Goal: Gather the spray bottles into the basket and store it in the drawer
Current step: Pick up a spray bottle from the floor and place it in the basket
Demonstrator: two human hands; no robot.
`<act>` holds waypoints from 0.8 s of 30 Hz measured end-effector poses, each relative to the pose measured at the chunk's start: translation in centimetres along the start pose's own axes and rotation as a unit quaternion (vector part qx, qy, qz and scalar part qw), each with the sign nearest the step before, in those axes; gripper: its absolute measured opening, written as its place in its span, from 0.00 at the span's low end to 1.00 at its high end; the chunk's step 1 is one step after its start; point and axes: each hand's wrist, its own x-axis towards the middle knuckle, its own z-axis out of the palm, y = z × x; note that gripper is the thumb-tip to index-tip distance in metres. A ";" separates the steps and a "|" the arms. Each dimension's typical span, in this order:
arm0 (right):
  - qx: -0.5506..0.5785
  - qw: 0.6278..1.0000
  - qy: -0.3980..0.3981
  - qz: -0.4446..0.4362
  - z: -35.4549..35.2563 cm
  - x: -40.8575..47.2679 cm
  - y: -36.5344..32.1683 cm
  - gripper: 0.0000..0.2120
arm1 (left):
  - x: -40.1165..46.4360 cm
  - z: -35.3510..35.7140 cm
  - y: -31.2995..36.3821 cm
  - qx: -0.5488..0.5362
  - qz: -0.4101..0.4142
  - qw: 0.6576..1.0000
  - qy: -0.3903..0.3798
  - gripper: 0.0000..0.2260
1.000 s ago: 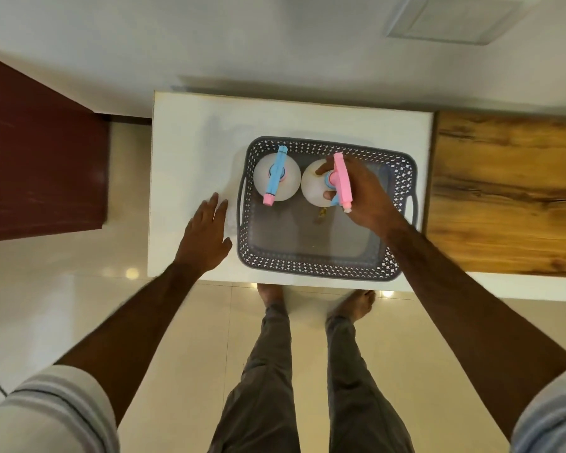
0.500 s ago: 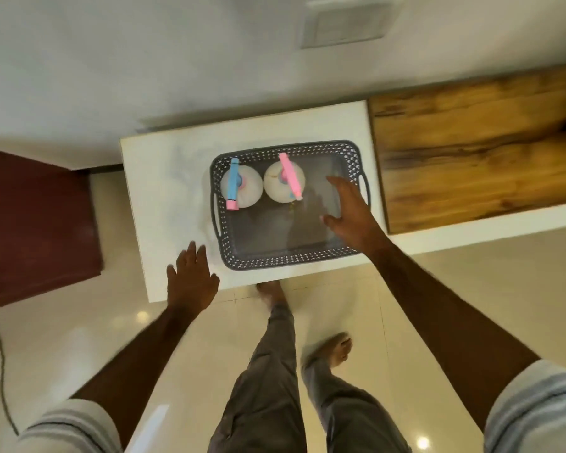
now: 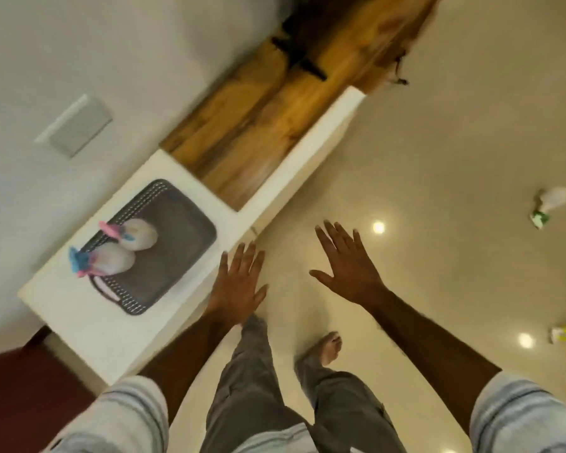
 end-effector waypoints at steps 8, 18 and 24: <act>0.067 0.971 0.101 0.205 -2.4 -19.1 16.3 0.42 | 6.8 -11.4 24.4 0.089 0.212 0.971 0.074 0.35; 0.141 0.893 0.163 0.394 -4.1 -31.1 33.6 0.41 | 17.1 -20.2 49.6 0.196 0.373 0.903 0.087 0.33; 0.175 0.853 0.166 0.463 -5.9 -32.5 43.8 0.39 | 25.3 -22.3 59.5 0.210 0.441 0.869 0.072 0.32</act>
